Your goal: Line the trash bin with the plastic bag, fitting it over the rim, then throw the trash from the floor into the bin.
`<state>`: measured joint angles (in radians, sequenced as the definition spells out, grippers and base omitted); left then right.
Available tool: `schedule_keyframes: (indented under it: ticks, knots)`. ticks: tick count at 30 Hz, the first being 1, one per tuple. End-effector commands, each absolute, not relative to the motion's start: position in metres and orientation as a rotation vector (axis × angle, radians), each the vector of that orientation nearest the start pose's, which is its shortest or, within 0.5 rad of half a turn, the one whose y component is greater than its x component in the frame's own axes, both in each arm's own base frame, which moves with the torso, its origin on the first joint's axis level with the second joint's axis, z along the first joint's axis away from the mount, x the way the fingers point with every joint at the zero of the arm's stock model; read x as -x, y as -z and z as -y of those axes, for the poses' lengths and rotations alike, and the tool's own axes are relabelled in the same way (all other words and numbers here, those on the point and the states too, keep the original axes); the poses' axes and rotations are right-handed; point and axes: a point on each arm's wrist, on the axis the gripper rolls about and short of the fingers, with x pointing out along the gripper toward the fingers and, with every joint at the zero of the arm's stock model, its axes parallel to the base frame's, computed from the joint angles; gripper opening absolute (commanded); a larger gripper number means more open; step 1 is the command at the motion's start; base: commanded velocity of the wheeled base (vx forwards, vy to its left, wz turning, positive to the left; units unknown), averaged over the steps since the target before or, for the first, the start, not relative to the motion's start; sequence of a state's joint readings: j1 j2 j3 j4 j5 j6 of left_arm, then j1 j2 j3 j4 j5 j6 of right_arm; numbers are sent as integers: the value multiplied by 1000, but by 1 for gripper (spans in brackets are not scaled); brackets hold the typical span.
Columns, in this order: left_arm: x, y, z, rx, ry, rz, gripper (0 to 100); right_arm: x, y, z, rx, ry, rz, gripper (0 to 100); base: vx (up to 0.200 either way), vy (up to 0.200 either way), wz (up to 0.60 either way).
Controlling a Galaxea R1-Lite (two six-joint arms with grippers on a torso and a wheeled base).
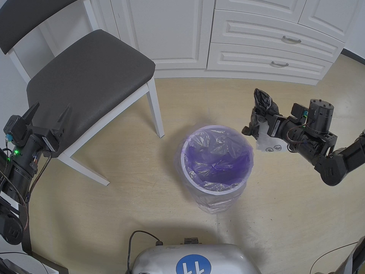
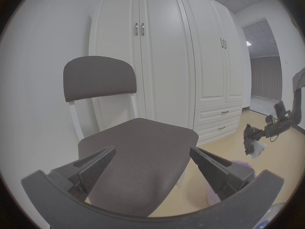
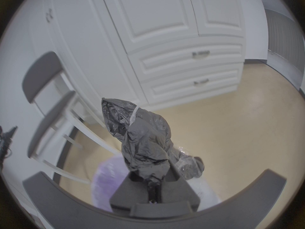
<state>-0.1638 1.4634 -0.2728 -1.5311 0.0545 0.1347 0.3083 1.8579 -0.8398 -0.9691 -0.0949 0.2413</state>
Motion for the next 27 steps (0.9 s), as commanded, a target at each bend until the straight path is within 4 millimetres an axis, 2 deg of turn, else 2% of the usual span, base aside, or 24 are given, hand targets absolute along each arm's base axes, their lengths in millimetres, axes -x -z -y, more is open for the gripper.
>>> schedule_keyframes:
  ticks: [1,3,4,7,8,10,12,13,14,15,18,27]
  knots:
    - [-195,-200,28,-114,66,356,100,-286,-194,-140,-325,-340,4,0,0,0,0]
    - [-195,-200,28,-114,66,356,100,-286,-194,-140,-325,-340,4,0,0,0,0]
    - [-193,-202,27,-137,55,364,100,-286,-186,-157,-358,-382,-25,0,0,0,0]
    - [-191,-203,26,-134,53,371,100,-295,-166,-179,-385,-415,-39,0,0,0,0]
    - [-191,-203,26,-134,53,371,100,-296,-164,-180,-388,-415,-38,0,0,0,0]
    - [-192,-202,26,-138,53,364,100,-303,-144,-199,-437,-429,17,0,0,0,0]
    - [-192,-201,26,-138,54,361,100,-308,-133,-202,-445,-432,48,0,0,0,0]
    - [-192,-201,26,-137,54,361,100,-311,-121,-205,-445,-443,58,0,0,0,0]
    - [-192,-201,26,-137,54,361,100,-311,-121,-205,-445,-443,58,0,0,0,0]
    - [-193,-201,26,-137,53,359,100,-316,-109,-207,-442,-444,53,0,0,0,0]
    - [-194,-200,26,-137,53,354,100,-321,-93,-209,-431,-457,18,0,0,0,0]
    - [-195,-199,25,-136,49,349,100,-326,-65,-213,-419,-474,-18,0,0,0,0]
